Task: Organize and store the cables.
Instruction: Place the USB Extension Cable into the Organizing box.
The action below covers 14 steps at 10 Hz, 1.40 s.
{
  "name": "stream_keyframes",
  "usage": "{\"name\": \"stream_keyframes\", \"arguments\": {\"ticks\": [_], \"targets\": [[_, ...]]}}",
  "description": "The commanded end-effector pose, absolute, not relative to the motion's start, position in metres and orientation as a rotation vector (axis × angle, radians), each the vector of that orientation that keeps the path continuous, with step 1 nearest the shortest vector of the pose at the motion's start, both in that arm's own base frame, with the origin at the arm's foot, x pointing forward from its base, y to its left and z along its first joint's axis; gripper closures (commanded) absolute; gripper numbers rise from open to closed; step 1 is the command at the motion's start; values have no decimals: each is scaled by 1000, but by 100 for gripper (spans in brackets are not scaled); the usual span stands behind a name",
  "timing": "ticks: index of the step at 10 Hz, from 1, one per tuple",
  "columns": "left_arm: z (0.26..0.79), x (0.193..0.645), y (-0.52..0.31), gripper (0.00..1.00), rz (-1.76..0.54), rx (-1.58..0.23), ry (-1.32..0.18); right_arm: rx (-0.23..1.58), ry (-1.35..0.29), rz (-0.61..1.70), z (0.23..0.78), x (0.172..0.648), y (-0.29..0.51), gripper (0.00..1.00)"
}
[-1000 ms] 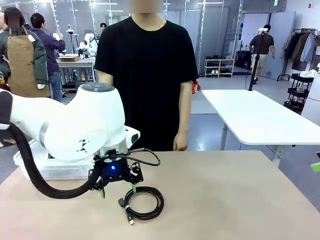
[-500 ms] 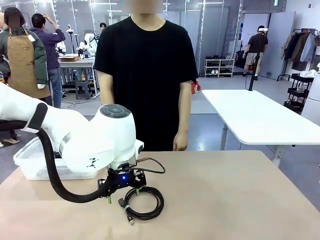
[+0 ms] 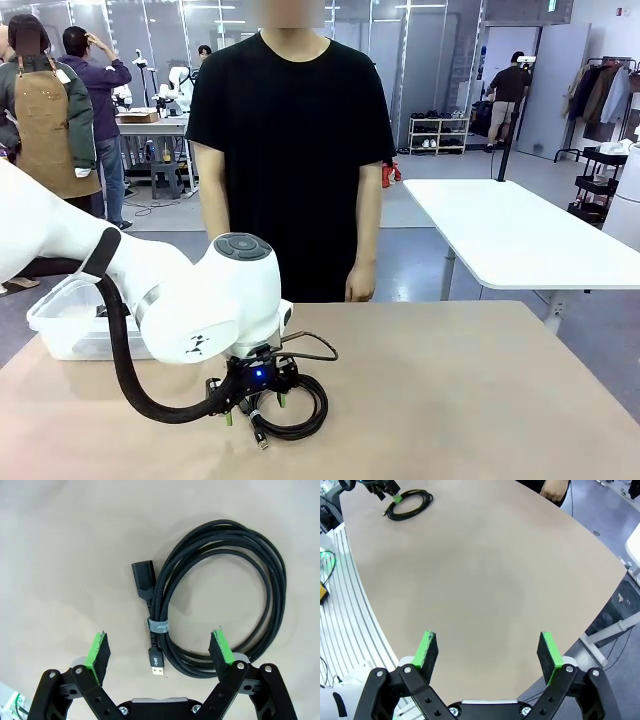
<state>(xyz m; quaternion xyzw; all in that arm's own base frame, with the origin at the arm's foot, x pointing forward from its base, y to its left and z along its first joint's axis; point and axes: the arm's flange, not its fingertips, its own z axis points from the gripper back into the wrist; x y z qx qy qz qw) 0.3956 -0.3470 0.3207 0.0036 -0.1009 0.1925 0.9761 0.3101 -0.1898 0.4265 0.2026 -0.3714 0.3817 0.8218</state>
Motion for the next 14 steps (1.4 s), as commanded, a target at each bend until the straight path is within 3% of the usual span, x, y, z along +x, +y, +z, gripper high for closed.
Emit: {"name": "stream_keyframes", "arguments": {"ticks": [1, 3, 4, 5, 6, 7, 11, 14], "targets": [[306, 403, -356, 0, 425, 10, -228, 435, -798, 823, 426, 311, -191, 0], [303, 406, -355, 0, 441, 6, -232, 435, -798, 823, 426, 311, -191, 0], [302, 407, -356, 14, 435, 24, -238, 435, -798, 823, 426, 311, -191, 0], [302, 407, -357, 39, 428, 34, -241, 435, -798, 823, 426, 311, -191, 0], [303, 406, -356, 74, 429, 34, -236, 435, -798, 823, 426, 311, -191, 0], [303, 406, -355, 99, 433, 32, -233, 435, -798, 823, 426, 311, -191, 0], [304, 408, -358, 100, 426, 26, -233, 435, -798, 823, 426, 311, -191, 0], [338, 398, -350, 100, 368, -21, -238, 435, -798, 823, 426, 311, -191, 0]]}}
